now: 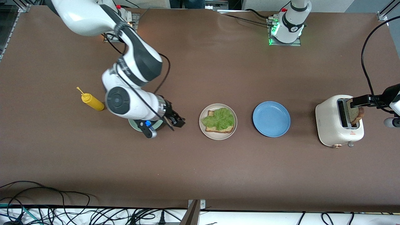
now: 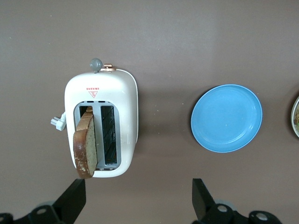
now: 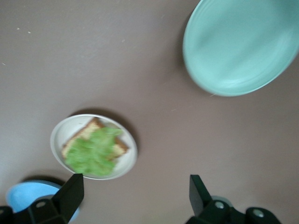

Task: Make sandwich on beige plate with both arms
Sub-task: 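Move the right gripper back toward the yellow squeeze bottle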

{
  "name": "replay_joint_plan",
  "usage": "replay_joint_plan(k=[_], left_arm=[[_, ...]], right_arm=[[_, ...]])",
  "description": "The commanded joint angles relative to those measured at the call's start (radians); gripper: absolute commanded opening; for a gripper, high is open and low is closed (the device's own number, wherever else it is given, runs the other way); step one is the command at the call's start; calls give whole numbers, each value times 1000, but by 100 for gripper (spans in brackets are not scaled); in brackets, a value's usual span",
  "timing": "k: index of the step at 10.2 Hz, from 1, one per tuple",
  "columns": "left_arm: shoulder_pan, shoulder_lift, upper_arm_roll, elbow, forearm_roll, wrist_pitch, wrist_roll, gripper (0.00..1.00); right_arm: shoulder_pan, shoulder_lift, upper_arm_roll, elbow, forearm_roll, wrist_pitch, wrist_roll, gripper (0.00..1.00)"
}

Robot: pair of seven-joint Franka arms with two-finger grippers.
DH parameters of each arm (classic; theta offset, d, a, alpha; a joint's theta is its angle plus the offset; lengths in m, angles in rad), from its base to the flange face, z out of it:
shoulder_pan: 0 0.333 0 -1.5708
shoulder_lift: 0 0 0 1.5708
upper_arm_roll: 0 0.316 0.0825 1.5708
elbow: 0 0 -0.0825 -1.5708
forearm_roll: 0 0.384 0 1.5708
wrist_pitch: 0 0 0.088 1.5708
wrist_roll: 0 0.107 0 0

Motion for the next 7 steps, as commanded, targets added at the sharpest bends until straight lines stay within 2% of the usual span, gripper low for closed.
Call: replay_joint_plan(k=[1,3,4,5,7], left_arm=[[6,-8,-2,4,-22,-16,6,100],[6,-10,-2,4,-22,-16,6,100],[6,-10,-2,4,-22,-16,6,100],[6,-10,-2,4,-22,-16,6,100],[6,-8,-2,4,-22,-16,6,100]], right_arm=[[-88,-83,3,-30,-30,-167,-251,100],[-129,-135,3,-31,-168,-302,-478,100],[-155,-159,1,-31,-209,-342,-615,100],[-178,-182,-34,-34,-223,-371,-759,100],[-183,-240,-176,-68,-217,-414,-1023,100]])
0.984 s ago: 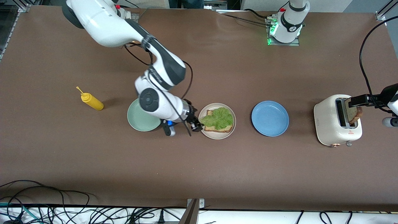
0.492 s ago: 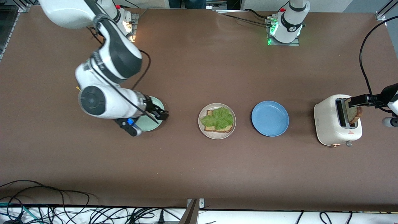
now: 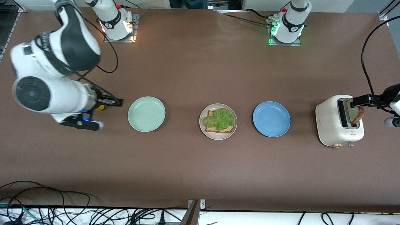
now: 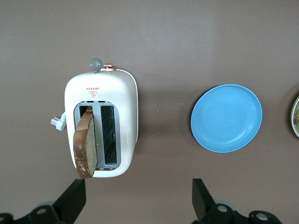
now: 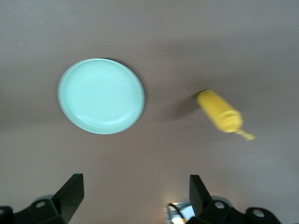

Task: Make sandwich on beige plate with both arms
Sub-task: 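Move the right gripper back toward the yellow squeeze bottle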

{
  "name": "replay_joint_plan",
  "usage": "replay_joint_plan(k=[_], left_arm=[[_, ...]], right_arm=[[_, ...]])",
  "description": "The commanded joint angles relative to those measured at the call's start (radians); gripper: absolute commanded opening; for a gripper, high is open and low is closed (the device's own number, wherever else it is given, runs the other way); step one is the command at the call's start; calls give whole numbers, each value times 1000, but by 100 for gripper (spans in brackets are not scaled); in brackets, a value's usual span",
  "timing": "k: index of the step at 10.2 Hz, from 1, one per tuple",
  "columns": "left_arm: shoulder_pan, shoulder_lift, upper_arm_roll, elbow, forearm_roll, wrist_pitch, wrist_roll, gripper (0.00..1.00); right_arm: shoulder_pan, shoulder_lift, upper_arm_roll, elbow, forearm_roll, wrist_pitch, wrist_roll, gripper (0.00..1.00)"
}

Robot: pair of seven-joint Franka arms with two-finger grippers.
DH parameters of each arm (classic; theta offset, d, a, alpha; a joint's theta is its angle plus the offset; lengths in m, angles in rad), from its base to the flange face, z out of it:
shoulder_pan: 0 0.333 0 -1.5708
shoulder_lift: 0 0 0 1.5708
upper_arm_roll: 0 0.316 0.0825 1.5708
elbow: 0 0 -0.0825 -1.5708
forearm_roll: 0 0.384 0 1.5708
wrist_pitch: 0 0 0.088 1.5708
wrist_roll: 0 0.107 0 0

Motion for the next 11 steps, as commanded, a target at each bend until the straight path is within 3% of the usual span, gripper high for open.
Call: replay_joint_plan(k=[1,5,9,11], left_arm=[[6,-9,-2,3,-22,-15,6,100],[6,-9,-2,3,-22,-15,6,100],[6,-7,-2,3,-22,-15,7,100],[6,-7,-2,3,-22,-15,7,100]], right_arm=[[-10,-102,-138,-108,1,-7,-274,100],[-10,-200,-311,-249,60,31,-572,100],[-10,-427,-400,-669,88,359,-714,100],[-10,-484,-486,-821,192,502,-889,100]])
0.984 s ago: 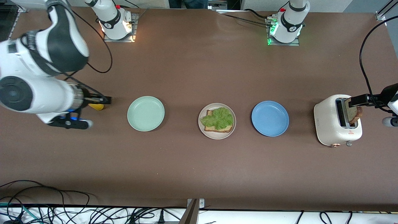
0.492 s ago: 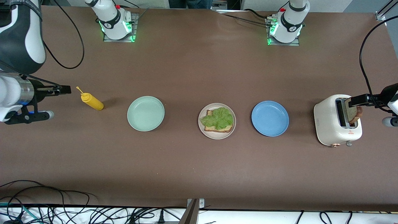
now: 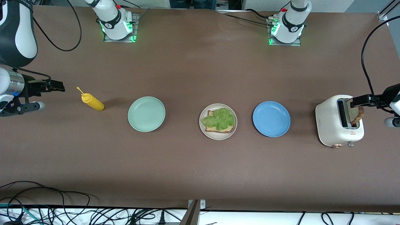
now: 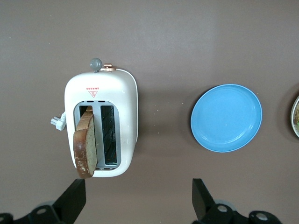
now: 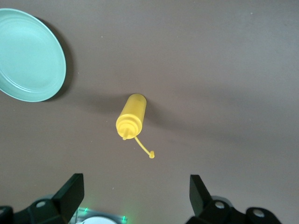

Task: Make sandwich on beige plate with both arms
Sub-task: 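Move the right gripper back toward the yellow squeeze bottle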

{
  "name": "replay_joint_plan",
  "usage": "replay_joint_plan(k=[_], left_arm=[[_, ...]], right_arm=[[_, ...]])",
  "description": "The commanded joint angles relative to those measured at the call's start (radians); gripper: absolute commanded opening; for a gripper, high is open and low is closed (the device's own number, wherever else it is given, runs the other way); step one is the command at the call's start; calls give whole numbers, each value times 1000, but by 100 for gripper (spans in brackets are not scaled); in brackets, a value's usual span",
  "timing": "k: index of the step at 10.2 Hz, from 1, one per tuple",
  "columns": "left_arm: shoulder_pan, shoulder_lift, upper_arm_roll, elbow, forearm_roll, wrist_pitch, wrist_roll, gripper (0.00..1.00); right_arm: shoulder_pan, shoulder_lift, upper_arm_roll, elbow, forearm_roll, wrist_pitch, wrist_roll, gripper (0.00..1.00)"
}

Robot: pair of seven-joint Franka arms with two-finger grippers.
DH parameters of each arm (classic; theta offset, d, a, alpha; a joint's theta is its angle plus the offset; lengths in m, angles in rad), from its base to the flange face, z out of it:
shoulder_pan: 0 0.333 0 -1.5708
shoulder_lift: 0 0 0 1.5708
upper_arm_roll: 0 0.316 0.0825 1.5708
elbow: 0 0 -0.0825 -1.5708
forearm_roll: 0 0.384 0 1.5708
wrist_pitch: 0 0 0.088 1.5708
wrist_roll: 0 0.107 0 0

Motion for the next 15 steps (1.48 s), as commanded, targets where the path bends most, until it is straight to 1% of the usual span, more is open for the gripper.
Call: replay_joint_plan(k=[1,2,3,5,6,7,8,9,10,11,13,15], left_arm=[[5,-6,-2,3,-22,-14,7,100],[5,-3,0,3,-18,-14,9,100],[12,3,1,3,-13,-14,10,100],[39,44,7,3,-4,2,10,100],[64,74,7,3,-1,28,12,100],[73,86,9,2,2,53,24,100],[74,95,7,2,62,61,44,100],[75,104,7,-3,80,68,44,100],[81,115,7,-30,85,90,44,100],[102,118,7,-71,85,133,44,100],[107,118,7,-90,87,153,44,100],[111,134,9,-96,103,182,44,100]], right_arm=[[4,-102,-100,-214,142,144,-232,100],[4,-93,-127,-229,186,170,-337,100],[4,-84,-147,-246,208,187,-412,100],[4,-69,-188,-294,282,252,-596,100],[2,-40,-211,-300,331,282,-722,100],[1,-2,-243,-299,421,293,-879,100],[-21,40,-253,-299,532,292,-1057,100],[-54,87,-253,-296,603,289,-1188,100],[-70,124,-253,-293,666,283,-1311,100],[-77,149,-253,-288,726,278,-1440,100],[-84,180,-253,-262,783,275,-1595,100],[-107,259,-253,-216,918,182,-1776,100]])
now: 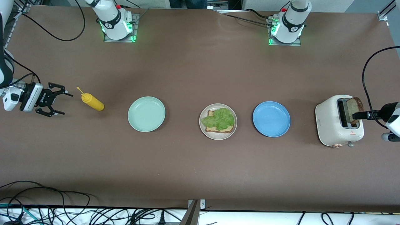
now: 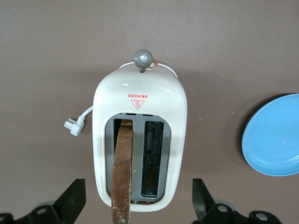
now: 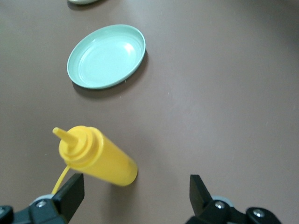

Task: Make sandwich on beige plate with both arms
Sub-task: 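Grasp the yellow squeeze bottle with the right gripper while the left gripper grasps bread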

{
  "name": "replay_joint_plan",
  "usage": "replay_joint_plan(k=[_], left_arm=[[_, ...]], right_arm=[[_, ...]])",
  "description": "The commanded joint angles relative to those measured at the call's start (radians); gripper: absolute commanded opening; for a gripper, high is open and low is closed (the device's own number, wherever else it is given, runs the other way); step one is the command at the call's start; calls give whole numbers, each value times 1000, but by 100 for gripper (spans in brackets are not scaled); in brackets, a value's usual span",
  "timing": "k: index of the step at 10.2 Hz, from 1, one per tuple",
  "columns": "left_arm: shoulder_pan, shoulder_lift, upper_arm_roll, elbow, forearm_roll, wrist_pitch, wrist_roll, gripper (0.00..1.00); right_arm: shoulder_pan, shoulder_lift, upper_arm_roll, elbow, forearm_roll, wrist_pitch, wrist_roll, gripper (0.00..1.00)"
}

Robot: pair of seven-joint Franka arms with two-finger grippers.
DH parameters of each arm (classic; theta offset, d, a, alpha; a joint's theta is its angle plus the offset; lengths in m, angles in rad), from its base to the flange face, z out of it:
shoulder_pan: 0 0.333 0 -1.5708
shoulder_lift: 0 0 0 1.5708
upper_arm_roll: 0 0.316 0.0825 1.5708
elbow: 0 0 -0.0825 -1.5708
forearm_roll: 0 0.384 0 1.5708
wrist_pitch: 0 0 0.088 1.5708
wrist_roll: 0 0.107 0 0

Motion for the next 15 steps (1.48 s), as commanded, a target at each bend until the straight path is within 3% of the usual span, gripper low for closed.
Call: replay_joint_plan(k=[1,7,8,9,10,11,15], left_arm=[[13,4,-6,-19,40,35,16,100],[43,-27,-10,-159,63,72,-27,93],[42,-44,-11,-187,64,41,-50,80],[42,-50,-13,-193,66,23,-58,55],[42,-50,-13,-193,81,-5,-50,19],[40,-52,-14,-192,92,-17,-50,0],[36,-61,-17,-180,110,-56,-49,0]], right_arm=[[-45,123,4,97,107,-112,-163,100],[-82,259,5,162,136,-269,-332,100],[-93,275,5,162,132,-306,-368,100],[-96,284,5,167,124,-336,-400,100],[-102,286,5,167,120,-364,-414,100],[-114,287,5,167,120,-369,-424,100],[-118,335,7,167,123,-404,-459,100]])
